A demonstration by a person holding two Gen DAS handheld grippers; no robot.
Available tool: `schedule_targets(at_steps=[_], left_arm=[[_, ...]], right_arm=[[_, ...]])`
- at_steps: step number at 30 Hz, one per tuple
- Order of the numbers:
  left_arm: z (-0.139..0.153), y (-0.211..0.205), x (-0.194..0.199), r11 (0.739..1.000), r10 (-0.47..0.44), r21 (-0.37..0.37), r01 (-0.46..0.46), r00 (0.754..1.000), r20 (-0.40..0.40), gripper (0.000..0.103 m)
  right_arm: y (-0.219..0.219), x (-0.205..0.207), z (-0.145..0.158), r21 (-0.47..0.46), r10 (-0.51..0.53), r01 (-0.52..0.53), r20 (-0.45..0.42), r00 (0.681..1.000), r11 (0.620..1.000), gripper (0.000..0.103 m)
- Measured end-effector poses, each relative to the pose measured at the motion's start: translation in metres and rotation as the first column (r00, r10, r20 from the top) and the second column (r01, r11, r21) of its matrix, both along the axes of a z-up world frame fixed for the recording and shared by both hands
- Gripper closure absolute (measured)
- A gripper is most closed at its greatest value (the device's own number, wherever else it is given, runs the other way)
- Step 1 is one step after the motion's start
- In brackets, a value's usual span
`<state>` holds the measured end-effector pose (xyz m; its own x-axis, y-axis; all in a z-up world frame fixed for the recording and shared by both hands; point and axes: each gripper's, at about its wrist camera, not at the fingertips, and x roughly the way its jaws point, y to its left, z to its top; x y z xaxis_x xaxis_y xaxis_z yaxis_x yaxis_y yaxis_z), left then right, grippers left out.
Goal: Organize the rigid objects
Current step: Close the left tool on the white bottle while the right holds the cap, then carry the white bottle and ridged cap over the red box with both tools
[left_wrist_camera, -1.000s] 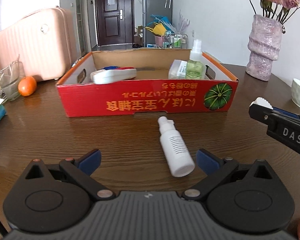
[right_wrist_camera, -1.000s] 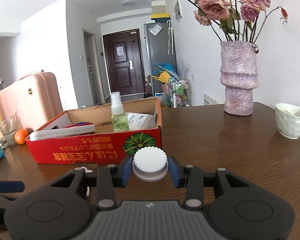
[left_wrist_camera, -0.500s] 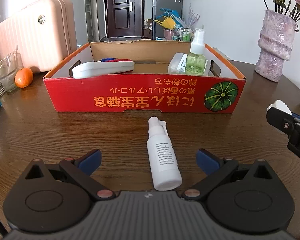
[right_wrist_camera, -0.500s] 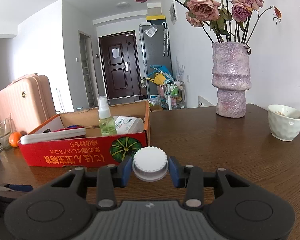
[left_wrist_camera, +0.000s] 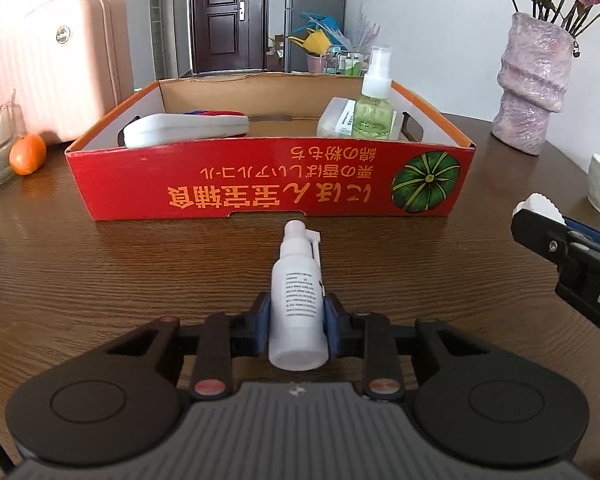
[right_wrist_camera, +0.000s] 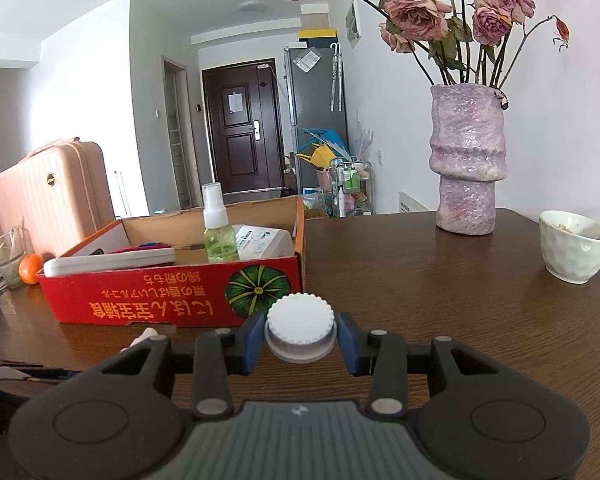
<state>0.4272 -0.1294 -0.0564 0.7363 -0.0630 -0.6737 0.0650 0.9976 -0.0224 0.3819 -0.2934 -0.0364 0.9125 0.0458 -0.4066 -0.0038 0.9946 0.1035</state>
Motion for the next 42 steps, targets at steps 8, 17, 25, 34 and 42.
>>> schedule_targets(at_steps=[8, 17, 25, 34, 42], left_arm=[[0.010, 0.005, -0.009, 1.000, -0.025, -0.009, 0.026, 0.999, 0.043, 0.074], [0.033, 0.017, -0.028, 0.999, -0.032, -0.019, 0.035, 0.990, 0.139, 0.074], [0.051, 0.028, -0.047, 0.998, -0.027, -0.042, 0.036, 0.979, 0.203, 0.074], [0.069, 0.044, -0.062, 0.997, -0.007, -0.079, 0.028, 0.967, 0.254, 0.074], [0.078, 0.059, -0.069, 0.995, 0.005, -0.098, 0.024, 0.959, 0.284, 0.074]], right_arm=[[0.001, -0.004, 0.002, 0.001, 0.009, -0.009, 0.018, 1.000, 1.000, 0.064], [0.003, -0.009, 0.005, 0.001, 0.018, -0.018, 0.057, 0.998, 1.000, 0.064], [0.013, -0.019, 0.008, -0.023, 0.034, -0.031, 0.107, 0.994, 0.999, 0.064], [0.035, -0.034, 0.011, -0.019, 0.068, -0.066, 0.142, 0.987, 0.998, 0.064], [0.052, -0.040, 0.013, -0.006, 0.075, -0.075, 0.151, 0.986, 0.997, 0.064]])
